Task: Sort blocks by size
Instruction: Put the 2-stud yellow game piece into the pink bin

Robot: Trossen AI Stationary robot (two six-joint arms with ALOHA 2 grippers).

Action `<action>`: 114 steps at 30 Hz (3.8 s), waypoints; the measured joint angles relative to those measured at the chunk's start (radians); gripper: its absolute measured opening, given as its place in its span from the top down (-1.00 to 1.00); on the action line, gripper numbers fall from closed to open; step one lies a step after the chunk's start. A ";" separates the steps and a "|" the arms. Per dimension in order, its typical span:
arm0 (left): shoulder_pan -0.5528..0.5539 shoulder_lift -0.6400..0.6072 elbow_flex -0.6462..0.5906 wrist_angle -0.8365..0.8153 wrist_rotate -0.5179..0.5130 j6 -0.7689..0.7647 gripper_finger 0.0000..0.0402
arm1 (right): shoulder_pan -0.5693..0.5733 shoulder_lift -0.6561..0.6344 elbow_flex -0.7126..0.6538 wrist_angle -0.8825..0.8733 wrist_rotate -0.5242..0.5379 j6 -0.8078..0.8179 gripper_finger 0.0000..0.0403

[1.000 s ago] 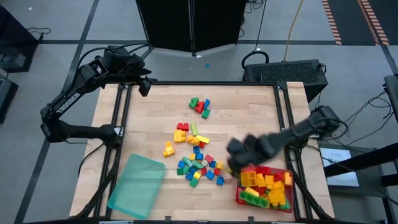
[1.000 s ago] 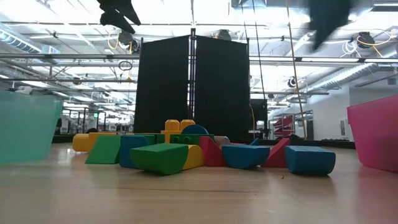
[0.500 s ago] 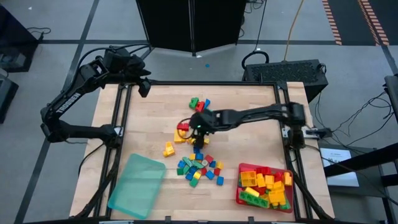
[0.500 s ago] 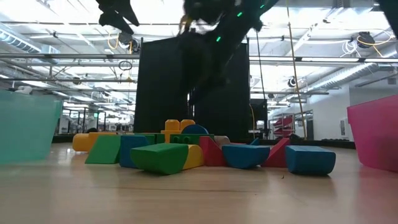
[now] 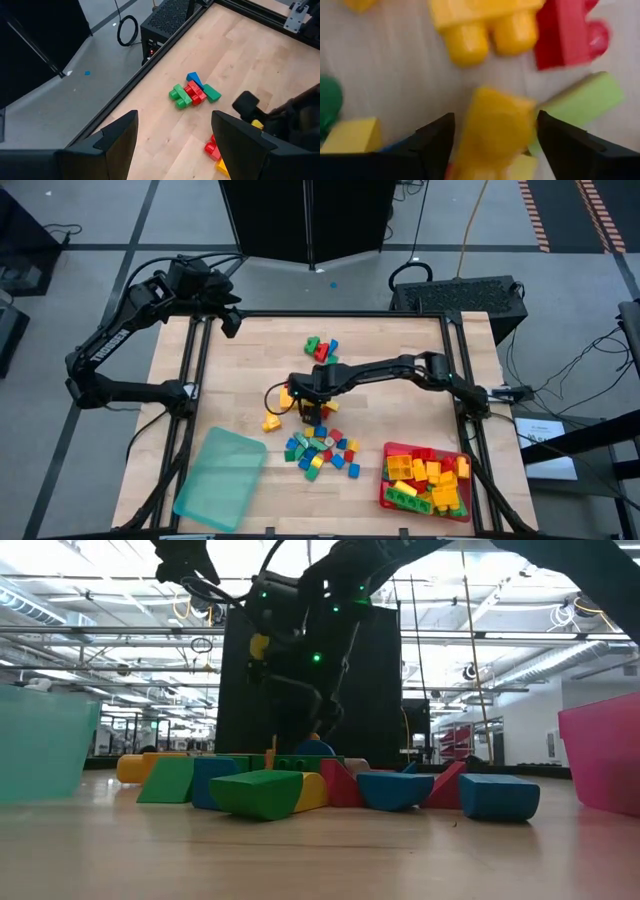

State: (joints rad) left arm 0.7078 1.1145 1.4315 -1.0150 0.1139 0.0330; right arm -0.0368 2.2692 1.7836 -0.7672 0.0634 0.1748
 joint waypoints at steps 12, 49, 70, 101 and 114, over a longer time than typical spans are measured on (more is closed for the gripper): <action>0.000 0.000 0.000 0.013 0.000 0.000 -0.27 | 0.004 -0.067 -0.003 -0.066 -0.011 -0.025 0.43; 0.000 0.000 0.000 0.011 0.000 0.000 -0.27 | 0.724 -0.630 -0.244 -0.468 -0.253 1.160 0.43; 0.000 0.000 0.000 0.011 0.001 0.001 -0.27 | 0.632 -0.579 -0.453 -0.183 -0.412 0.876 0.43; 0.000 0.000 0.000 0.011 0.001 0.001 -0.27 | 0.517 -0.710 -0.787 0.165 -0.612 0.971 -0.45; 0.000 0.000 0.000 0.011 0.001 0.002 -0.27 | 0.486 -0.710 -0.627 -0.077 -0.541 0.879 -0.54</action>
State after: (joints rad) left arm 0.7074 1.1144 1.4315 -1.0035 0.1146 0.0354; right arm 0.4493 1.5593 1.1564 -0.8445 -0.4773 1.0534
